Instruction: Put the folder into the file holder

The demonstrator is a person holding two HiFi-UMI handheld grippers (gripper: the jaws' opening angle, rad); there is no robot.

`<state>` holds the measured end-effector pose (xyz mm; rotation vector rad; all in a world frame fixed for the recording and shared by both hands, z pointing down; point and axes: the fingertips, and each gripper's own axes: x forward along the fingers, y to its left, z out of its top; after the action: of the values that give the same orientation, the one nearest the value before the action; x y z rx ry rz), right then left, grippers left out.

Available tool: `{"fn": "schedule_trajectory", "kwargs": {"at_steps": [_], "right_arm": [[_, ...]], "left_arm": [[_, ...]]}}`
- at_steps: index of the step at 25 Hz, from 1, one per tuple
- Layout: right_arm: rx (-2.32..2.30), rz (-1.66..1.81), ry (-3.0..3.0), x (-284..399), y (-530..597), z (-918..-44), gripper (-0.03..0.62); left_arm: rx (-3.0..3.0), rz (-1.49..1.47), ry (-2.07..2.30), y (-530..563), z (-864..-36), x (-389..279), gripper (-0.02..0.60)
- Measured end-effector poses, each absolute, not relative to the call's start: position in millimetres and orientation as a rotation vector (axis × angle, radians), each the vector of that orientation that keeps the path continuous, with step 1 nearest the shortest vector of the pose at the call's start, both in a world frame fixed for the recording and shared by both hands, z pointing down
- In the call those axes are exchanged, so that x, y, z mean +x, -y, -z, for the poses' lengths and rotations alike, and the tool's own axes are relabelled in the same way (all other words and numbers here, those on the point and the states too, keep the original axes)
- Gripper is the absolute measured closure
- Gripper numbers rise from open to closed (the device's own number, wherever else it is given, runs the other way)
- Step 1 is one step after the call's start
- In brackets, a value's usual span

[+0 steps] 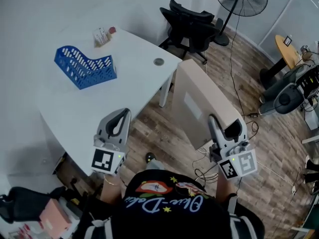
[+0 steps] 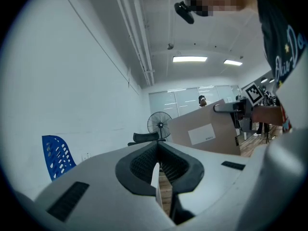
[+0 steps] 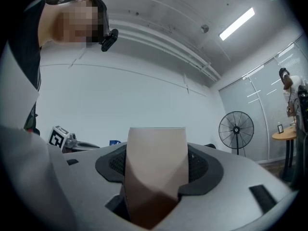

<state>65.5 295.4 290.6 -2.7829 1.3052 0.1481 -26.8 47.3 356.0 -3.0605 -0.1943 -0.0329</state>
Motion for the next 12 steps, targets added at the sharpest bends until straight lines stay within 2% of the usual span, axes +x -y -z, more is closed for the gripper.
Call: {"fn": "schedule_trajectory", "kwargs": {"at_steps": [12], "right_arm": [[-2.751, -0.173, -1.347, 101, -222, -284, 0.321]], "left_arm": [[-3.090, 0.063, 0.074, 38, -372, -15, 0.577]]}}
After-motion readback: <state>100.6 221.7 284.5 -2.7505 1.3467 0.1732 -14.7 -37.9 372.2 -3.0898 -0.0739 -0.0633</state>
